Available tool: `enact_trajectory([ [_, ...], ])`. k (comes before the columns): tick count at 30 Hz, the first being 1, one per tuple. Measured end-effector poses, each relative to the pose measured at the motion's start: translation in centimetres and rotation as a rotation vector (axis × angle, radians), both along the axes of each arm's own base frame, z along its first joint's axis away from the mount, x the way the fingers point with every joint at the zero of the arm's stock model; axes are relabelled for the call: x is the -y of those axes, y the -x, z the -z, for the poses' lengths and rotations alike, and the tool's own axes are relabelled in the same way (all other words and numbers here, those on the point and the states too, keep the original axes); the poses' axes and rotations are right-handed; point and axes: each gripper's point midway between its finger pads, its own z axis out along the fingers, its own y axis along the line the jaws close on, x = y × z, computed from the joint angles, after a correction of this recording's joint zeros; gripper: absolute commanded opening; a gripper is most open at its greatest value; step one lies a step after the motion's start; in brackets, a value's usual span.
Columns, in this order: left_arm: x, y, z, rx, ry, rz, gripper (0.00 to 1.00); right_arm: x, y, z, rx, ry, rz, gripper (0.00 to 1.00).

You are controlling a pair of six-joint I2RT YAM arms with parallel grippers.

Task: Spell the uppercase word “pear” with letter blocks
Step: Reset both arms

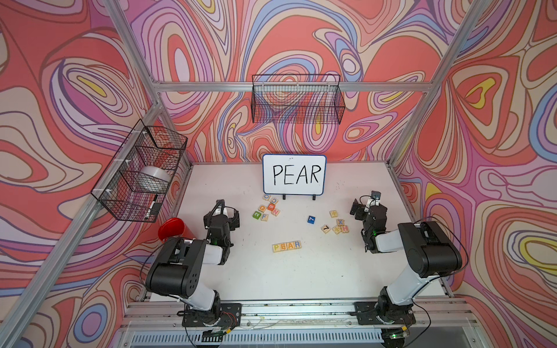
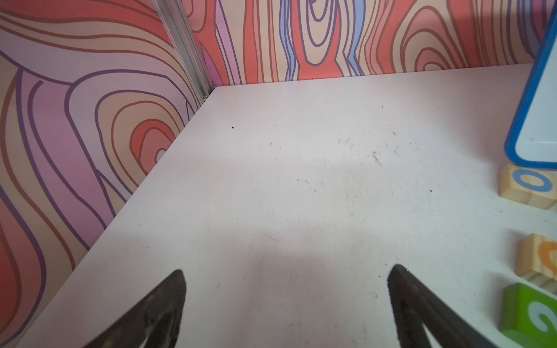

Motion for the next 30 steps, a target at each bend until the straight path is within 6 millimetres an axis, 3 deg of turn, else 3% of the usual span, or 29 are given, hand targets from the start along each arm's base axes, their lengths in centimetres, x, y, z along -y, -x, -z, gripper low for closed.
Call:
enact_trajectory([
  [30,-0.08,-0.01,0.13,-0.007,0.002,-0.002,1.0,0.0,-0.05,-0.17,0.007,0.0,0.0,0.98],
])
